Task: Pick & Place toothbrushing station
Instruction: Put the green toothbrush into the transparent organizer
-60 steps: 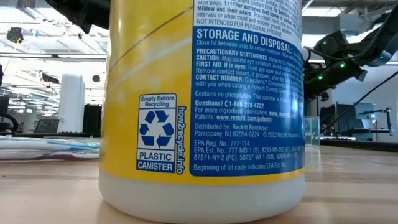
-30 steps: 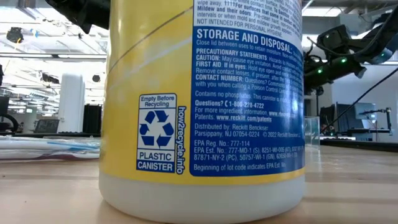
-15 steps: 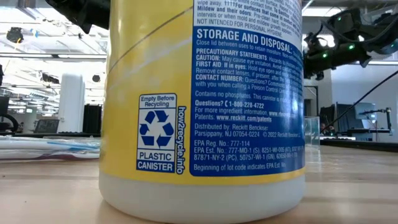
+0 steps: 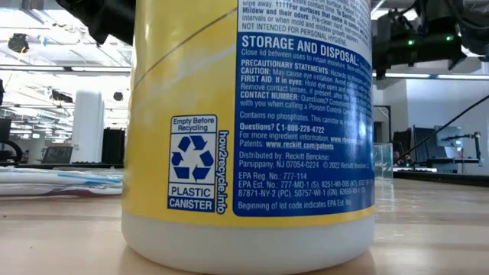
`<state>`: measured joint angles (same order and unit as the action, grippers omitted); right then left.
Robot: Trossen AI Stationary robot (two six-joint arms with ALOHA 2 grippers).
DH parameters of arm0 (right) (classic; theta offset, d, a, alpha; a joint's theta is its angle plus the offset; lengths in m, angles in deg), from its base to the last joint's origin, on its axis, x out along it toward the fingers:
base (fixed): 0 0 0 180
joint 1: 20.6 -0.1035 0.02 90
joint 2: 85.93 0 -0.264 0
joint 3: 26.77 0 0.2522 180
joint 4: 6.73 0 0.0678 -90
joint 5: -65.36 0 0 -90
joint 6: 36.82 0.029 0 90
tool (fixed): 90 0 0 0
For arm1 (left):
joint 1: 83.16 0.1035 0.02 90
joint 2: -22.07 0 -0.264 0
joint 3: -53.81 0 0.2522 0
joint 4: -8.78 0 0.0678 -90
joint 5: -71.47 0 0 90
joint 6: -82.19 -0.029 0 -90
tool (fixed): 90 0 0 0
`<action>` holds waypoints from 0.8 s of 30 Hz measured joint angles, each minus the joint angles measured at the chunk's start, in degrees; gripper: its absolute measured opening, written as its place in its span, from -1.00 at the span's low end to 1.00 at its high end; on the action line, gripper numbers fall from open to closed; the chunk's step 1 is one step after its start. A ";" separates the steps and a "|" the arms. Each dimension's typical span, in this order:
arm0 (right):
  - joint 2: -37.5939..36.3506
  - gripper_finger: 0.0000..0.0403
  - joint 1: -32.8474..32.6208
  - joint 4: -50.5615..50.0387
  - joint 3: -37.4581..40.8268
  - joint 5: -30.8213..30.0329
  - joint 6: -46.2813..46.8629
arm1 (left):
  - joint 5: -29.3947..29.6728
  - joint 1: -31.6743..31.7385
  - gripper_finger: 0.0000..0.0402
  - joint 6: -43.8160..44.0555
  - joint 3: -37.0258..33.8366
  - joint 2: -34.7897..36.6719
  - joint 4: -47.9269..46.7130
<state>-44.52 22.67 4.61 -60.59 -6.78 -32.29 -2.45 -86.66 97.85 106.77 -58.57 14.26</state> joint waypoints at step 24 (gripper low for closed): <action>7.22 -0.34 -22.43 -1.24 0.04 -1.43 -1.53 | -1.57 0.00 -0.44 13.37 0.00 0.02 -35.05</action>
<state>-37.30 0.24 3.37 -60.54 -8.21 -33.82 -4.03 -86.66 111.22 106.77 -58.55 -20.79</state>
